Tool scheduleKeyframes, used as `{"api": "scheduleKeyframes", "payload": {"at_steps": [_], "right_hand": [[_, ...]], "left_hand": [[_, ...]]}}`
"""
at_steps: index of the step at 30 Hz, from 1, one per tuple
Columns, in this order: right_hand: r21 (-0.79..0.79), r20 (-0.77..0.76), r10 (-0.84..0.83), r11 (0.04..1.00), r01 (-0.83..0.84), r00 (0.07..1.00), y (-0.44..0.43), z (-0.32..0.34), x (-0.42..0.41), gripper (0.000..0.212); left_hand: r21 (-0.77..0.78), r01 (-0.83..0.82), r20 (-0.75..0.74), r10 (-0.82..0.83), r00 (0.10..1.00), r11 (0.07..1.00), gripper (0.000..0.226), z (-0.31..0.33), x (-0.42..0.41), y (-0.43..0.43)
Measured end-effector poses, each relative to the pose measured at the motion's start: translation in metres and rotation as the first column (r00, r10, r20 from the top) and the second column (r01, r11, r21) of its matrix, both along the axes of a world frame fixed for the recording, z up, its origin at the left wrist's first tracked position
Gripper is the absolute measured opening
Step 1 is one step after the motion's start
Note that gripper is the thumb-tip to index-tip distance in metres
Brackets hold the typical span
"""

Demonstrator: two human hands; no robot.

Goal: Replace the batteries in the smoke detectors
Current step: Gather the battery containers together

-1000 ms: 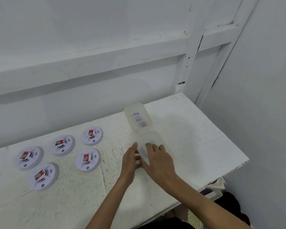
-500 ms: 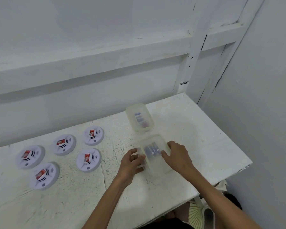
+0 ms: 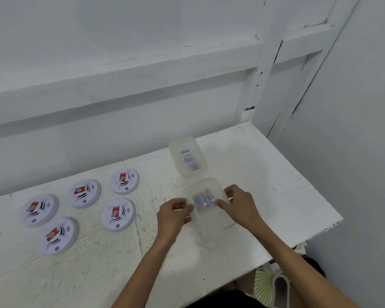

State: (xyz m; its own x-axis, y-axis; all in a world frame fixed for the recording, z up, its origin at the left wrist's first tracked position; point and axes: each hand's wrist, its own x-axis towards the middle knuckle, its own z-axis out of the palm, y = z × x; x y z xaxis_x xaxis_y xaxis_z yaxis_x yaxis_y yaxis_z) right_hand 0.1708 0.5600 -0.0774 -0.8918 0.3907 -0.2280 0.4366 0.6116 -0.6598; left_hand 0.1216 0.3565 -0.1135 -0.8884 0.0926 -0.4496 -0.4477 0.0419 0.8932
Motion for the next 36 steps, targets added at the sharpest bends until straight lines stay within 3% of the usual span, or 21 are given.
{"api": "scheduleKeyframes", "payload": {"at_steps": [4, 11, 16, 19, 25, 31, 33, 36], "right_hand": [[-0.055, -0.004, -0.01, 0.998, 0.01, 1.0, 0.001, 0.001, 0.002, 0.045], [-0.091, 0.057, 0.031, 0.996, -0.026, 0.998, 0.01, 0.004, 0.004, 0.046], [-0.166, 0.166, 0.072, 0.985, -0.044, 0.984, 0.016, 0.011, -0.007, 0.044], [-0.236, 0.148, 0.007, 0.971, 0.028, 0.989, 0.018, 0.006, -0.011, 0.033], [-0.539, 0.259, -0.017, 0.827, 0.16, 0.966, 0.024, 0.004, -0.017, 0.031], [-0.606, 0.297, -0.005, 0.772, 0.192, 0.955, 0.032, 0.003, -0.019, 0.036], [-0.577, 0.283, -0.041, 0.79, 0.204, 0.958, 0.03, 0.002, -0.017, 0.039], [-0.292, 0.152, -0.062, 0.951, 0.105, 0.986, 0.028, -0.004, -0.014, 0.035]], "left_hand": [[-0.087, 0.029, -0.031, -0.031, 0.999, 0.996, 0.033, 0.003, -0.003, 0.003], [-0.021, 0.132, 0.084, -0.13, 0.988, 0.991, 0.031, -0.001, -0.006, -0.003], [-0.094, 0.263, 0.086, -0.255, 0.963, 0.96, 0.043, 0.006, -0.021, -0.003], [0.037, 0.255, 0.148, -0.257, 0.955, 0.966, 0.041, 0.014, -0.03, -0.002], [0.123, 0.207, 0.21, -0.229, 0.951, 0.971, 0.036, 0.013, -0.031, -0.005], [0.083, 0.216, 0.226, -0.229, 0.947, 0.973, 0.039, 0.018, -0.033, -0.003], [-0.021, 0.191, 0.17, -0.185, 0.968, 0.981, 0.044, 0.016, -0.031, -0.005], [-0.373, 0.185, -0.017, -0.206, 0.978, 0.909, 0.041, 0.017, -0.029, -0.005]]}}
